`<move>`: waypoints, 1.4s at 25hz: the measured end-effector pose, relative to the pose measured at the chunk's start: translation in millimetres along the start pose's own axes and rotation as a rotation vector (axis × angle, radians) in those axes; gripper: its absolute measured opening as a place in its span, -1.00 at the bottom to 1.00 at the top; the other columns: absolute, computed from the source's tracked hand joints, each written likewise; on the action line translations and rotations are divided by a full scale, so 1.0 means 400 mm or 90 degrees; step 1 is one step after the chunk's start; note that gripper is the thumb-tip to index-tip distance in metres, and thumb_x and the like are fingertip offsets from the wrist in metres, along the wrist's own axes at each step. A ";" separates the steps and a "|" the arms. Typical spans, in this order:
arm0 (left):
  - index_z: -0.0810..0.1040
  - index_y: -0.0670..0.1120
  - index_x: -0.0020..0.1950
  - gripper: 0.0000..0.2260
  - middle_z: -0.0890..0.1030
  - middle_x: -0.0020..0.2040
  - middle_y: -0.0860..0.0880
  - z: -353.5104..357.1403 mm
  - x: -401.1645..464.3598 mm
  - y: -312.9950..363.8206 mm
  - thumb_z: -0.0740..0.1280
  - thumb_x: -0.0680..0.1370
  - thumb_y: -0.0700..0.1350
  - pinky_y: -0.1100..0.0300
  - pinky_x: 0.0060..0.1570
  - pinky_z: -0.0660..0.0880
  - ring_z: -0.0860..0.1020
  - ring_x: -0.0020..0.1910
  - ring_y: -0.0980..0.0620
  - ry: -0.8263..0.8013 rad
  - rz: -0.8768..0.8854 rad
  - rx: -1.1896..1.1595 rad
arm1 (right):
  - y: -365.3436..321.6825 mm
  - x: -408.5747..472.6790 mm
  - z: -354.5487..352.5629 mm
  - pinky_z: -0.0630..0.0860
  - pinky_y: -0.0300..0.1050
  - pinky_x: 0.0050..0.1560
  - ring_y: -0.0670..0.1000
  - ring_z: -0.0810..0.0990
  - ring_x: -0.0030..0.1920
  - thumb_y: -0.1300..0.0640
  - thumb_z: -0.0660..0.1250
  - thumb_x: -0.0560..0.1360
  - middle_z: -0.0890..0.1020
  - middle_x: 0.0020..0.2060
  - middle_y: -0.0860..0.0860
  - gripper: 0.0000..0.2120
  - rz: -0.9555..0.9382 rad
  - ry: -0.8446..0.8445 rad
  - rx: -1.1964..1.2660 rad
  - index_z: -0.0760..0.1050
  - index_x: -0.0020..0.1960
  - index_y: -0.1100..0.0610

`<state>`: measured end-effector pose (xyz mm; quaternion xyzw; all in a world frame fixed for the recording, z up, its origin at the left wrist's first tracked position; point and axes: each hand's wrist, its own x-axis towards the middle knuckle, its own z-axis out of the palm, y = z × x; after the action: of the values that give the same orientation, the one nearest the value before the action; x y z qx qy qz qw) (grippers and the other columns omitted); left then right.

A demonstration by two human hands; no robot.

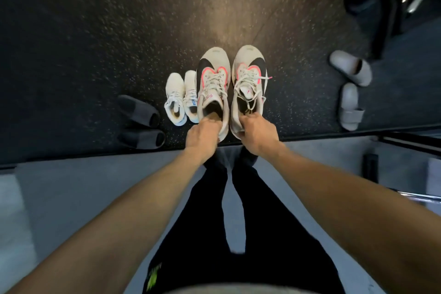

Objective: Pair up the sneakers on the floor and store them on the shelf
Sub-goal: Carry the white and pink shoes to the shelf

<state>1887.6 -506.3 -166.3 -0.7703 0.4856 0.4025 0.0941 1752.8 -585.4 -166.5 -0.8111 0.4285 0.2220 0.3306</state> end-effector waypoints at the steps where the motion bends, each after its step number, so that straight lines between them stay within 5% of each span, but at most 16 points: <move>1: 0.47 -0.06 0.05 -0.85 0.52 0.11 -0.08 -0.044 -0.059 0.019 0.32 0.51 -0.20 0.03 -0.10 0.47 0.56 -0.01 -0.15 0.012 0.010 0.004 | -0.026 -0.050 -0.053 0.39 -0.04 -0.15 0.15 0.51 0.14 0.10 0.28 0.51 0.58 0.04 0.09 -0.83 -0.003 0.006 0.004 0.51 0.06 0.13; 9: 0.49 -0.10 0.16 -0.76 0.53 0.13 -0.09 -0.231 -0.392 0.129 0.36 0.51 -0.18 0.03 -0.05 0.46 0.52 0.14 -0.13 0.119 0.044 0.064 | -0.138 -0.364 -0.261 0.51 0.02 -0.10 0.20 0.59 0.00 0.08 0.32 0.48 0.60 -0.01 0.11 -0.87 -0.014 0.044 0.022 0.55 -0.03 0.11; 22: 0.50 -0.10 0.10 -0.85 0.55 0.09 -0.14 -0.263 -0.486 0.234 0.31 0.53 -0.18 0.02 -0.06 0.45 0.56 0.07 -0.20 0.191 0.089 0.096 | -0.093 -0.534 -0.292 0.47 -0.04 -0.20 0.18 0.60 -0.07 0.10 0.35 0.48 0.61 -0.08 0.10 -0.89 0.006 0.148 0.026 0.52 -0.06 0.14; 35: 0.49 -0.10 0.17 -0.78 0.53 0.16 -0.11 -0.199 -0.555 0.361 0.32 0.54 -0.12 0.00 0.03 0.47 0.50 0.21 -0.14 0.082 0.479 0.380 | -0.106 -0.793 -0.102 0.53 0.01 -0.08 0.17 0.59 -0.01 0.09 0.28 0.48 0.59 -0.05 0.11 -0.92 0.397 0.281 0.274 0.47 -0.13 0.10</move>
<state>1765.3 -473.3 79.5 -0.5037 0.8298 0.2029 0.1284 1622.3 -423.6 80.0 -0.5839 0.7496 0.0380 0.3095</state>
